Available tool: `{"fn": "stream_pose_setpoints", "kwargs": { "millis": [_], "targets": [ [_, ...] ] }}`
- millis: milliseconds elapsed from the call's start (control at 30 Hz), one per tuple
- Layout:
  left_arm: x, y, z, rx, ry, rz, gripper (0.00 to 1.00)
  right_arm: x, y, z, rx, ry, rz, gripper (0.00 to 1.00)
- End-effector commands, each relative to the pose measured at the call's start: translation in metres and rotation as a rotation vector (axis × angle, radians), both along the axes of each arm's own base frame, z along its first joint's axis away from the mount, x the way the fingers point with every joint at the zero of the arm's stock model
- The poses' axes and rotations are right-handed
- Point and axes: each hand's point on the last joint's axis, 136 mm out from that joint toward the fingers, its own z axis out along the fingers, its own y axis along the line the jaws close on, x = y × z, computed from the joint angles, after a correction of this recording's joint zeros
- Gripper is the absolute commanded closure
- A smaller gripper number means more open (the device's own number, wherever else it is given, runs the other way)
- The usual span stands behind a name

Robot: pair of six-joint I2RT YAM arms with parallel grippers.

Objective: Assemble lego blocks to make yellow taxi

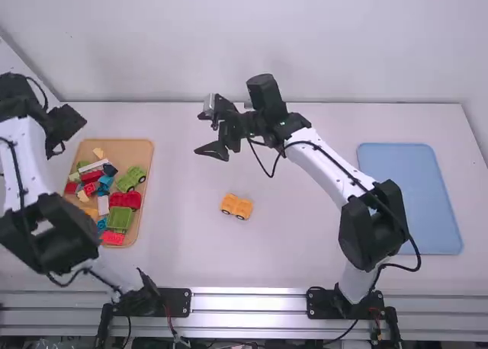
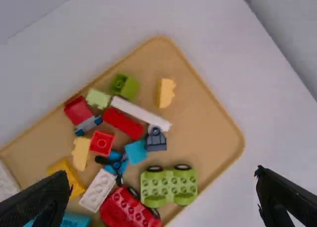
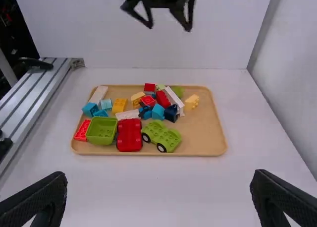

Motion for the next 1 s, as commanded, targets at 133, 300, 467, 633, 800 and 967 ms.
{"fn": "stream_pose_setpoints", "kwargs": {
  "millis": [133,300,467,633,800,967],
  "targets": [
    [0.044,0.010,-0.041,-0.041,0.102,-0.046,0.01,0.013,-0.008,0.011,0.015,-0.015,-0.025,0.01],
    [0.050,0.019,-0.092,-0.101,0.202,-0.040,0.02,0.017,-0.013,0.011,0.017,0.013,-0.041,0.01],
    [0.059,0.027,-0.143,-0.136,0.253,-0.039,0.13,0.017,-0.013,0.010,0.016,0.012,-0.042,0.01],
    [0.068,0.030,-0.174,-0.143,0.269,-0.043,0.27,0.018,-0.013,0.010,0.013,0.012,-0.046,0.02],
    [0.070,0.031,-0.186,-0.148,0.276,-0.039,0.32,0.018,-0.013,0.010,0.014,0.013,-0.045,0.01],
    [0.068,0.030,-0.198,-0.152,0.282,-0.039,0.40,0.017,-0.014,0.008,0.008,0.022,-0.045,0.01]
  ]
}}
